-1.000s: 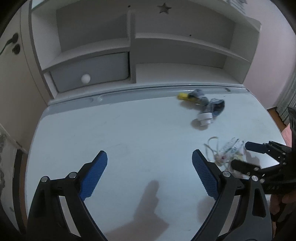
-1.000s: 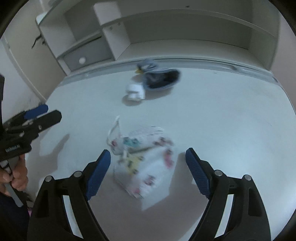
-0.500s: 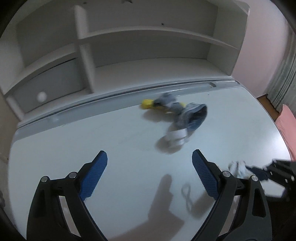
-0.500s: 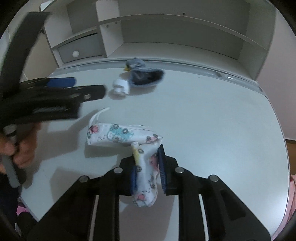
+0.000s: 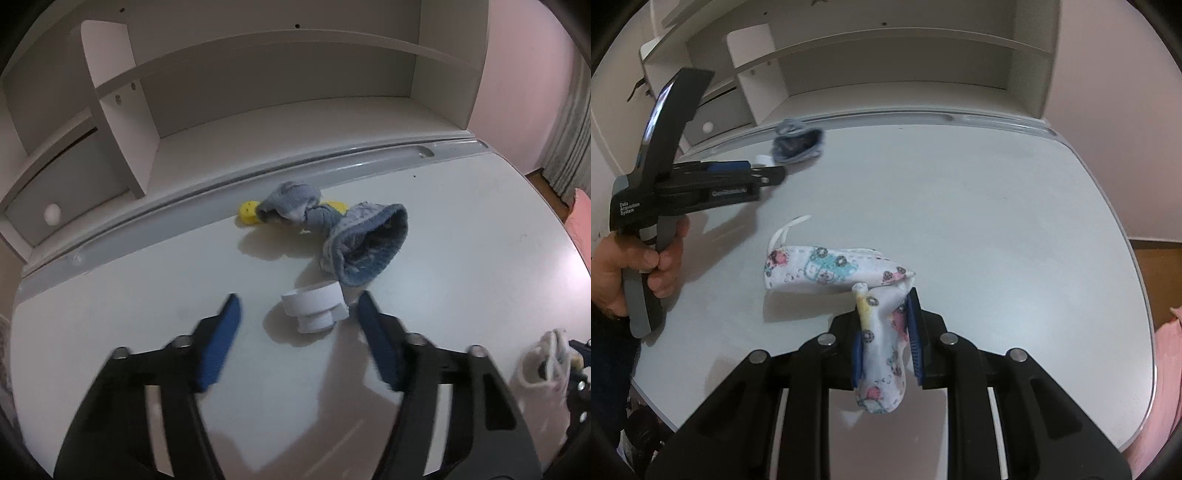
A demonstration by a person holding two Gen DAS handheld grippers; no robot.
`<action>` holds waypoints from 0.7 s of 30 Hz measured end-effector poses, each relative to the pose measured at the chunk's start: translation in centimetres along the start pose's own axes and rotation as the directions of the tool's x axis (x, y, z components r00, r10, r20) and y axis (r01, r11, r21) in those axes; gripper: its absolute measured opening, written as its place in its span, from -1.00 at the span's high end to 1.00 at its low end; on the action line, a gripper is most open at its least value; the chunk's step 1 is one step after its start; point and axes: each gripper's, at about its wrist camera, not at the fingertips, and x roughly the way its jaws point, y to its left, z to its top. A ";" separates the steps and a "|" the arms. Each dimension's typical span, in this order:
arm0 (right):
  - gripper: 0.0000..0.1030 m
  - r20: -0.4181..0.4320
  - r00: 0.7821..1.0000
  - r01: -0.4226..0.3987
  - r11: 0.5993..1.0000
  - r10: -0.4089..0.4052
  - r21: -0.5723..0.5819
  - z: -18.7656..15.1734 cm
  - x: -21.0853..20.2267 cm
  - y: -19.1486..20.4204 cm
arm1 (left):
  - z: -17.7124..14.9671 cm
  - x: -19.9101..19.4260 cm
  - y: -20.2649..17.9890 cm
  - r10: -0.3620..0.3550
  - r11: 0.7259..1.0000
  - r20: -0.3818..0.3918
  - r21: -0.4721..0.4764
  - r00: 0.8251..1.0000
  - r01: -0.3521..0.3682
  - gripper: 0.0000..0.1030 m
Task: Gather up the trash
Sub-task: 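Grasp the floral cloth mask with right tool while left tool grasps the white tape roll, then carry the mask and tape roll over the bin and open both tools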
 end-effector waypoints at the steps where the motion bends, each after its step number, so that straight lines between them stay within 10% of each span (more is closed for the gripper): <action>1: 0.60 0.003 1.000 0.005 1.000 -0.005 0.007 -0.2 -0.3 -0.5 | 0.1 -0.1 0.0 0.001 1.000 0.001 -0.005 1.000 -0.001 0.24; 13: 0.60 0.049 0.986 0.141 0.961 -0.157 0.238 -5.7 -7.1 -12.2 | -1.9 -6.3 -9.1 -0.096 0.988 0.065 0.126 0.993 0.087 0.36; 21: 0.60 0.000 0.942 0.291 0.818 -0.335 0.497 -15.0 -12.9 -23.9 | -4.9 -10.4 -25.1 -0.399 0.873 0.043 0.322 0.916 0.366 0.36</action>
